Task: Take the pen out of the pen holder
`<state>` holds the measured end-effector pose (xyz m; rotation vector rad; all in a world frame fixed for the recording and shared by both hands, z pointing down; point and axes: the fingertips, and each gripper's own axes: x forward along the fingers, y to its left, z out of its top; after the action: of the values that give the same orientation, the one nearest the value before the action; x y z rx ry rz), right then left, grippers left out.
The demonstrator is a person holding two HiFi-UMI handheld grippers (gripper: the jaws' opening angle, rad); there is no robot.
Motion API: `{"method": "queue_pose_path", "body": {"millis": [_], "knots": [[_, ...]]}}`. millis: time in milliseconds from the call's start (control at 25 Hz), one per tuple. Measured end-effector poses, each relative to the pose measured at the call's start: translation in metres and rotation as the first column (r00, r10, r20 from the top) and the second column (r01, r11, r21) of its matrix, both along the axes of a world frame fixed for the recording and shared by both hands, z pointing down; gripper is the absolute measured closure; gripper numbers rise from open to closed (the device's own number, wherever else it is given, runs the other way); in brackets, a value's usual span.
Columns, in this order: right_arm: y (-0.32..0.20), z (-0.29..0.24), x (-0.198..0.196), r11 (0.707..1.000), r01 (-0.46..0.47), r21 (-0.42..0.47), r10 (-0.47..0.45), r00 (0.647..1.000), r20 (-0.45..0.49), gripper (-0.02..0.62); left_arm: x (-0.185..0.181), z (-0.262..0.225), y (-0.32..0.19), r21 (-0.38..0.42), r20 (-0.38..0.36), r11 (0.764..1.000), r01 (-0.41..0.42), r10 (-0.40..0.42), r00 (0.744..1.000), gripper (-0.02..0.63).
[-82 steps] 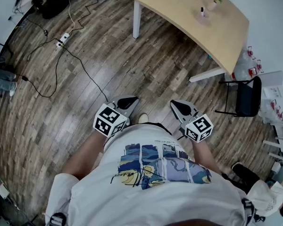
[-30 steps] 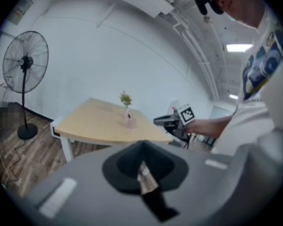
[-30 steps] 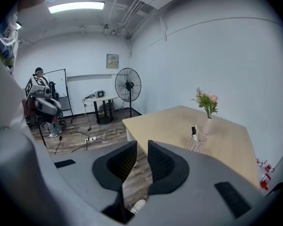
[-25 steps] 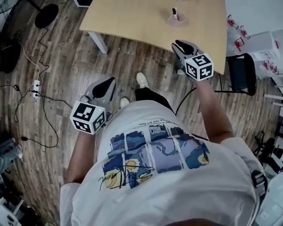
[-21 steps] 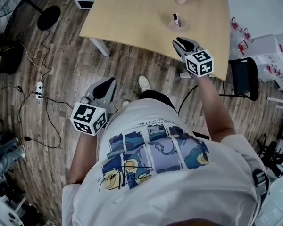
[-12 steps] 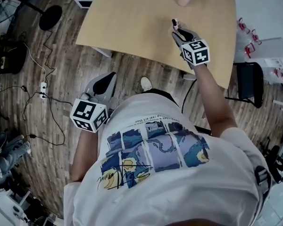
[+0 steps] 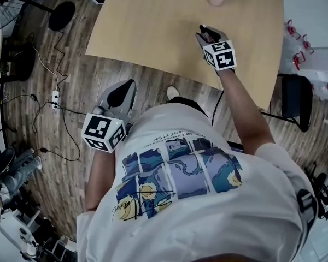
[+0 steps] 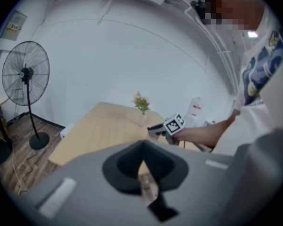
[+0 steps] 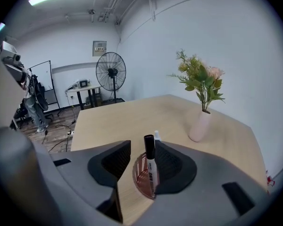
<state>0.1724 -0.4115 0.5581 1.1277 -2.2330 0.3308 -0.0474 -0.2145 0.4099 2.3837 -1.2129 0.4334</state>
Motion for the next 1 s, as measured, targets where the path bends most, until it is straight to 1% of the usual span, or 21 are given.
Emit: {"method": "queue_pose_path", "body": {"millis": [320, 480, 640, 880, 1000], "knots": [[-0.013, 0.001, 0.002, 0.998, 0.038, 0.052, -0.036, 0.999, -0.04, 0.453, 0.004, 0.007, -0.007, -0.027, 0.024, 0.999, 0.03, -0.029, 0.999, 0.597], [-0.014, -0.001, -0.003, 0.993, 0.089, 0.082, -0.081, 0.992, -0.097, 0.459, 0.004, 0.006, -0.009, -0.028, 0.03, 0.999, 0.038, -0.037, 0.999, 0.597], [-0.014, -0.01, -0.009, 0.976, 0.164, 0.142, -0.137, 0.974, -0.181, 0.463, 0.006, 0.006, -0.011, -0.03, 0.036, 0.999, 0.043, -0.042, 0.998, 0.597], [-0.025, -0.009, -0.01, 0.968, 0.203, 0.151, -0.166, 0.96, -0.225, 0.474, 0.01, 0.007, -0.013, -0.035, 0.038, 0.998, 0.045, -0.044, 0.998, 0.597], [-0.025, -0.009, -0.013, 0.951, 0.26, 0.17, -0.204, 0.935, -0.29, 0.491, 0.009, 0.008, -0.014, -0.038, 0.04, 0.998, 0.052, -0.05, 0.998, 0.597]]}}
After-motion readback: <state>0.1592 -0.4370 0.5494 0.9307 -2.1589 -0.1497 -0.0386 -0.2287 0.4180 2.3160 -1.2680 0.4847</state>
